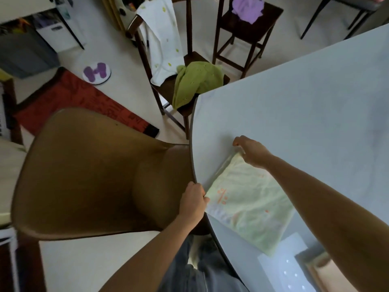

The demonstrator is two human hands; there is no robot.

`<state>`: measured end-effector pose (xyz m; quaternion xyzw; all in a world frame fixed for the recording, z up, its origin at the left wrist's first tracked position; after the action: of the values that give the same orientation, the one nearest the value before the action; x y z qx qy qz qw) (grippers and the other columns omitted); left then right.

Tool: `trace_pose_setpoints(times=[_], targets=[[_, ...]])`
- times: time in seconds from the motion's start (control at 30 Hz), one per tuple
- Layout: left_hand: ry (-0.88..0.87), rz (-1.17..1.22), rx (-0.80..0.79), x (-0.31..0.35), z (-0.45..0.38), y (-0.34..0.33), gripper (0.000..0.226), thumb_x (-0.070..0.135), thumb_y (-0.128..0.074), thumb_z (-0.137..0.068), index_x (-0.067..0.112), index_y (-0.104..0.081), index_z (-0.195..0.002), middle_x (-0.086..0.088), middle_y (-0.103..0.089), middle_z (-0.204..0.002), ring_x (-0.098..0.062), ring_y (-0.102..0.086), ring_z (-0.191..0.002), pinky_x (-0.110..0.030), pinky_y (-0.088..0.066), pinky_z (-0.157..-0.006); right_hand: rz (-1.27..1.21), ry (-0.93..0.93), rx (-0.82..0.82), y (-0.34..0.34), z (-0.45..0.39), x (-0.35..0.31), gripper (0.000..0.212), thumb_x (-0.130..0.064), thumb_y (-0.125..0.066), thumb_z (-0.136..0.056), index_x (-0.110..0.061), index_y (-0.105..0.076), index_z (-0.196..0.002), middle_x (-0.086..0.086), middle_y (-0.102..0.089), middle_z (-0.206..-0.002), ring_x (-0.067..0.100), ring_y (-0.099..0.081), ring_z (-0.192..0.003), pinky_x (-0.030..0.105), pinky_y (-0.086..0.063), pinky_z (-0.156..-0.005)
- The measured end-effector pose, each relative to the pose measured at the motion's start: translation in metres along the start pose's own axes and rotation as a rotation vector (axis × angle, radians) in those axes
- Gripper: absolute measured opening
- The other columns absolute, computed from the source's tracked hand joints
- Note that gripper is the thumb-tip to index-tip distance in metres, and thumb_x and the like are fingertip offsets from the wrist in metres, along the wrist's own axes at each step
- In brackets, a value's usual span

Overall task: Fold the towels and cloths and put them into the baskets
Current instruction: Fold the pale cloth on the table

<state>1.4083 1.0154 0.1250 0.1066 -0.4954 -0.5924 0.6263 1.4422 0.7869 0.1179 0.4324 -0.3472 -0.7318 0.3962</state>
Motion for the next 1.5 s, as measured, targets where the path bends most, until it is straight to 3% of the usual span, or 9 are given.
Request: trace_pose_setpoints(times=[0.33,0.5,0.63,0.8,0.93,1.07,1.17,1.33,1.5], targets=[[0.044,-0.044,-0.002,-0.009,0.0,0.001,0.015,0.029,-0.068,-0.088,0.017,-0.06,-0.093,0.004,-0.062,-0.096,-0.009,-0.057,-0.079,-0.022,-0.045,-0.065,0.134,0.051,-0.079,-0.005,-0.001,-0.011,0.029,0.006,-0.044,-0.085,-0.013,-0.063,-0.096,0.002,-0.055,-0.103,0.027,-0.057,-0.092,0.028,-0.038,-0.071],[0.141,0.214,-0.015,-0.016,-0.013,0.016,0.016,0.004,-0.07,-0.085,0.009,-0.055,-0.081,-0.004,-0.058,-0.088,-0.018,-0.067,-0.073,-0.025,-0.058,-0.053,0.167,0.045,-0.054,0.02,0.019,-0.002,0.023,0.004,-0.045,-0.084,-0.011,-0.061,-0.087,0.007,-0.058,-0.086,0.027,-0.055,-0.079,0.03,-0.038,-0.063],[-0.081,0.055,0.141,0.033,-0.041,0.075,0.018,0.002,-0.068,-0.084,0.012,-0.055,-0.079,-0.002,-0.058,-0.082,-0.019,-0.062,-0.08,-0.024,-0.049,-0.063,0.175,0.011,0.178,0.077,0.047,0.008,0.014,-0.003,-0.047,-0.089,-0.007,-0.06,-0.087,0.012,-0.06,-0.089,0.033,-0.058,-0.079,0.037,-0.046,-0.066],[-0.421,-0.087,0.407,0.138,-0.06,0.151,0.028,-0.003,-0.05,-0.093,0.005,-0.058,-0.119,-0.01,-0.055,-0.113,-0.023,-0.057,-0.101,-0.027,-0.048,-0.086,0.111,-0.085,0.645,0.17,0.102,0.024,0.016,-0.001,-0.051,-0.091,-0.001,-0.067,-0.095,0.014,-0.058,-0.097,0.038,-0.059,-0.071,0.043,-0.052,-0.064],[-0.635,-0.195,0.52,0.199,-0.055,0.18,0.022,0.009,-0.055,-0.094,0.006,-0.064,-0.113,-0.008,-0.053,-0.108,-0.023,-0.056,-0.091,-0.024,-0.047,-0.076,0.18,-0.101,0.818,0.213,0.139,0.026,0.004,0.001,-0.058,-0.085,0.0,-0.061,-0.083,0.014,-0.055,-0.084,0.038,-0.053,-0.052,0.043,-0.049,-0.049],[-0.796,-0.439,0.555,0.234,-0.037,0.179,0.013,0.004,-0.062,-0.088,0.003,-0.068,-0.1,-0.008,-0.051,-0.103,-0.023,-0.053,-0.088,-0.028,-0.043,-0.063,0.473,-0.023,0.705,0.205,0.166,0.016,0.02,0.001,-0.075,-0.067,-0.005,-0.057,-0.073,0.008,-0.051,-0.067,0.03,-0.04,-0.032,0.023,-0.029,-0.033],[-0.855,-0.58,0.474,0.237,-0.034,0.161,0.017,0.002,-0.057,-0.089,0.004,-0.065,-0.105,-0.008,-0.049,-0.108,-0.023,-0.05,-0.1,-0.029,-0.033,-0.065,0.506,0.057,0.622,0.184,0.18,0.011,0.027,-0.008,-0.079,-0.069,-0.01,-0.055,-0.082,0.004,-0.053,-0.064,0.028,-0.046,-0.034,0.023,-0.027,-0.035],[-0.768,-0.668,0.337,0.236,-0.043,0.147,0.021,-0.002,-0.05,-0.091,0.005,-0.065,-0.105,-0.01,-0.056,-0.111,-0.026,-0.058,-0.1,-0.034,-0.048,-0.076,0.421,0.076,0.651,0.181,0.183,0.001,0.043,-0.018,-0.069,-0.085,-0.021,-0.026,-0.086,0.002,-0.042,-0.05,0.029,-0.031,-0.04,0.025,-0.027,-0.045],[-0.683,-0.603,0.315,0.224,-0.048,0.148,0.022,-0.008,-0.046,-0.089,0.007,-0.061,-0.094,-0.01,-0.06,-0.094,-0.026,-0.062,-0.082,-0.036,-0.054,-0.071,0.597,0.149,0.534,0.175,0.182,-0.006,0.03,-0.024,-0.072,-0.084,-0.016,-0.043,-0.087,0.002,-0.044,-0.041,0.027,-0.04,-0.03,0.021,-0.025,-0.041]])
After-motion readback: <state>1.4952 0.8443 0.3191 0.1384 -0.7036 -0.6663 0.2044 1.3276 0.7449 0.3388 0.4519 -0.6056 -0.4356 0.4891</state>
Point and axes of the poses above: each hand's wrist, its own z-axis away from the middle knuckle, its own y-axis out of the back of the hand, x = y × z, the point moved 9 cm from there along -z, towards the middle knuckle
